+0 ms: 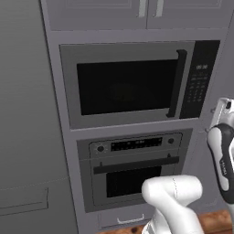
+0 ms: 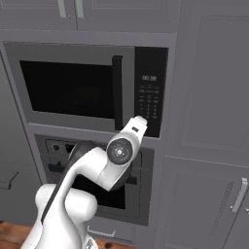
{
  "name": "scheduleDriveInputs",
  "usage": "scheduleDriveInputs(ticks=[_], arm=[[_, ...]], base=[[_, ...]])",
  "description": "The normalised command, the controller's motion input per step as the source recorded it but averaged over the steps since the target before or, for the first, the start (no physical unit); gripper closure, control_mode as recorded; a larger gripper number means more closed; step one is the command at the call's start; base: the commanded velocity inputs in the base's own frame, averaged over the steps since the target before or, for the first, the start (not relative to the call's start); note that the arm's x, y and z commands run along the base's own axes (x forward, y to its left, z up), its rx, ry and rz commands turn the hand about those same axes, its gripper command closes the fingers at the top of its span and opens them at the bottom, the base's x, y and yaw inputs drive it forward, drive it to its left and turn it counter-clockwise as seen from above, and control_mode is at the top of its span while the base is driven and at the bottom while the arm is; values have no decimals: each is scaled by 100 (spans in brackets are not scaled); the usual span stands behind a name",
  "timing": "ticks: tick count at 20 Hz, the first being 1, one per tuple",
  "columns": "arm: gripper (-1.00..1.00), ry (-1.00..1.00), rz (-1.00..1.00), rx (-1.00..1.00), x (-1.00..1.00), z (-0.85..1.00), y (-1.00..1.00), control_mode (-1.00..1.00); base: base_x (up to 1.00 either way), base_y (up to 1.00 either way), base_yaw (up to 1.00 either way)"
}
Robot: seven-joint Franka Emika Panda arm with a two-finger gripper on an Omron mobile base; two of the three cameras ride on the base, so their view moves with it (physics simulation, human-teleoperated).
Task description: Remove the peach from the bowl and place it on the small plate. Then place the bowl with only the steak in the microwave, close the door, and press the start button to microwave the steak.
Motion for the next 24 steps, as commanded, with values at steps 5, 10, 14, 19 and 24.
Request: scheduleDriveInputs(ticks=[5, 10, 14, 19, 24], arm=[[-100, -7, 3, 6, 42, 0, -7, -100], [-100, -3, 1, 8, 48, 0, -23, -100], [-100, 0, 0, 11, 56, 0, -31, -100], [-100, 0, 0, 11, 58, -9, -24, -100], [-100, 0, 0, 11, 54, -22, -19, -100]], base=[[0, 0, 0], [0, 0, 0], [0, 0, 0], [0, 0, 0], [0, 0, 0]])
